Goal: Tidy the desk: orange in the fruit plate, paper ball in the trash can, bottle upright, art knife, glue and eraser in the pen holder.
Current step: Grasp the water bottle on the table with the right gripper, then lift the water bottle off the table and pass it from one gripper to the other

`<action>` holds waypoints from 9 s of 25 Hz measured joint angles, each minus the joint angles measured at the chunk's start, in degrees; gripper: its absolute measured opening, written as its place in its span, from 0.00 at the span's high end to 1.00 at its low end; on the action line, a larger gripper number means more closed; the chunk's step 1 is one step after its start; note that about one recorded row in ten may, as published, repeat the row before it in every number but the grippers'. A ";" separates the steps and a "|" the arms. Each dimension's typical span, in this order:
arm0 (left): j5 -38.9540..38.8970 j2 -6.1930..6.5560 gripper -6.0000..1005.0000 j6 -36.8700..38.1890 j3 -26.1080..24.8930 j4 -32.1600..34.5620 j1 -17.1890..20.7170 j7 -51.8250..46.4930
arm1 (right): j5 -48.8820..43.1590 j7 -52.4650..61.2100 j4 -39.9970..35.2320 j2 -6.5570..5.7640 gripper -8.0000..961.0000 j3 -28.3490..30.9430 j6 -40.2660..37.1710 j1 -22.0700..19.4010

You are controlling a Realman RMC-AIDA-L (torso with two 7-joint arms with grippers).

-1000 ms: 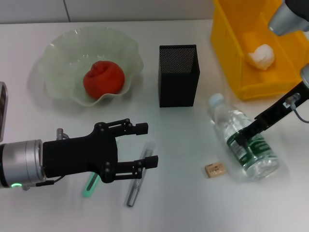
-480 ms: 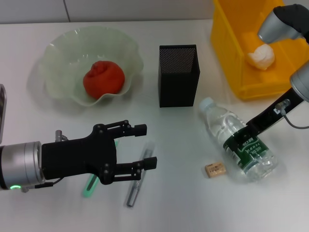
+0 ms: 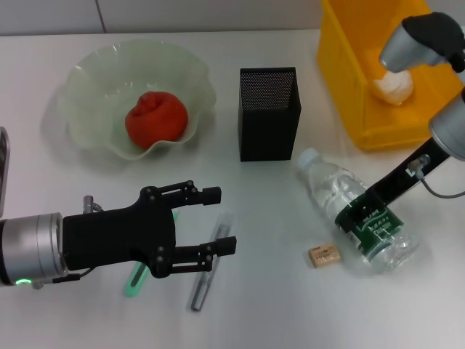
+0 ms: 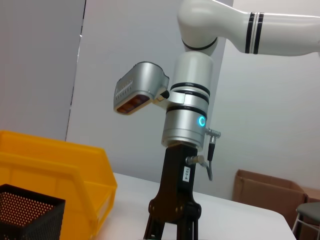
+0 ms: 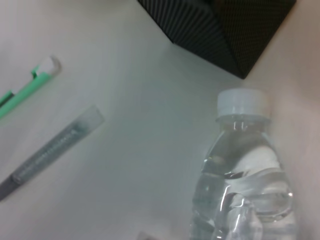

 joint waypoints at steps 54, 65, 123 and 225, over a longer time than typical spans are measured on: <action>-4.06 0.00 0.22 1.73 0.02 -1.43 -0.76 0.11 | 31.72 -15.61 -34.14 1.00 0.20 -0.79 -8.04 -25.89; -10.47 -0.18 0.22 3.88 0.15 -5.41 -3.58 -1.08 | 49.72 -38.55 -30.70 1.25 0.20 2.56 -7.55 -35.14; -14.83 -0.35 0.22 5.26 0.17 -12.59 -10.87 -6.75 | 57.46 -65.68 -0.44 1.53 0.20 -7.38 -0.76 -23.55; -13.60 -0.32 0.22 1.90 6.00 -8.11 -12.21 -5.08 | 51.57 -56.59 -4.92 1.13 0.20 -10.14 0.07 -20.94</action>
